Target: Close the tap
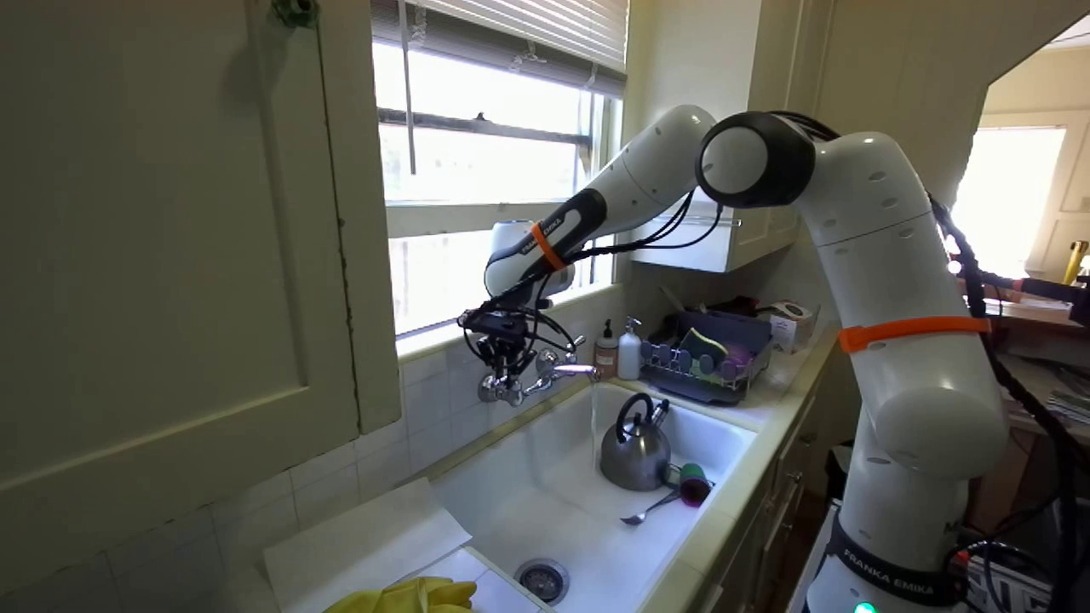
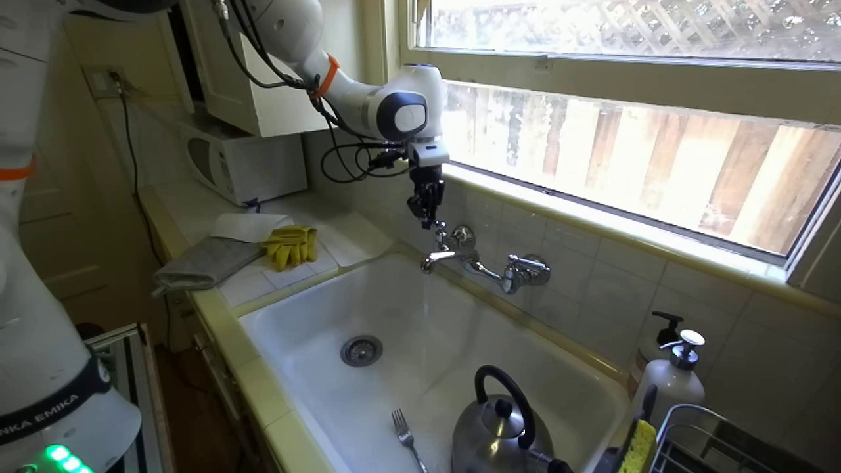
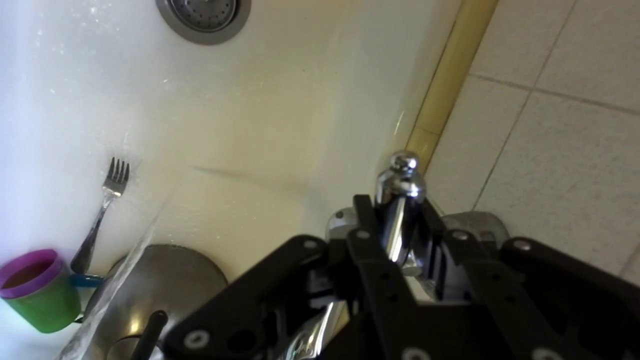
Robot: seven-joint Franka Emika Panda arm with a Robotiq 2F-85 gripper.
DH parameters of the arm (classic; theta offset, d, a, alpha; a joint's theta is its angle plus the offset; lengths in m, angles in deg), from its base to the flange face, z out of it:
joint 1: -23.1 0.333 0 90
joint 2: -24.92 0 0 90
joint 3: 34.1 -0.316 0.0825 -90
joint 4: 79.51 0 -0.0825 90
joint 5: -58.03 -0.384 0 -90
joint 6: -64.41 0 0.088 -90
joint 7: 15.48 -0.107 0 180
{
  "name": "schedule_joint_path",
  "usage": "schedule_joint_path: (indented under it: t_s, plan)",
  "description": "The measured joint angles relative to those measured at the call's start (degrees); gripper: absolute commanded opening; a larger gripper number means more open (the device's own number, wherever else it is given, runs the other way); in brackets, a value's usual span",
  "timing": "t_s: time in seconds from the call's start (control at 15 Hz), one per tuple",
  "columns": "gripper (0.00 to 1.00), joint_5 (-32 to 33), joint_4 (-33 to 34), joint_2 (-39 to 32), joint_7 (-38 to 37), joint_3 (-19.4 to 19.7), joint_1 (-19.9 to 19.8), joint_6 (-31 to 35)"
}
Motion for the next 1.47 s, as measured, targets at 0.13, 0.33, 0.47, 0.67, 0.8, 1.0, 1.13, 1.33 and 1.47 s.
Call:
schedule_joint_path:
  t_s: [0.13, 0.33, 0.47, 0.67, 0.8, 1.0, 1.13, 1.33, 1.47]
  plan:
    - [0.06, 0.07, 0.2, -0.14, -1.14, -0.01, 0.04, 0.02]
    - [0.06, 0.37, 0.35, -0.24, -1.34, -0.02, 0.14, 0.03]
    - [0.06, 0.23, 0.54, -0.36, -2.0, -0.04, 0.14, 0.03]
    - [0.06, -0.58, 1.02, -0.68, -3.71, -0.06, 0.06, -0.06]
    - [0.06, -0.93, 1.29, -0.87, -4.84, -0.07, 0.02, -0.13]
    - [0.06, -0.96, 1.6, -1.1, -6.44, -0.08, 0.02, -0.15]
    - [0.22, -0.79, 1.7, -1.16, -6.51, -0.12, 0.05, -0.15]
    - [0.22, -0.75, 1.83, -1.25, -6.51, -0.14, 0.08, -0.15]
    - [0.22, -0.75, 1.91, -1.3, -6.51, -0.16, 0.08, -0.15]
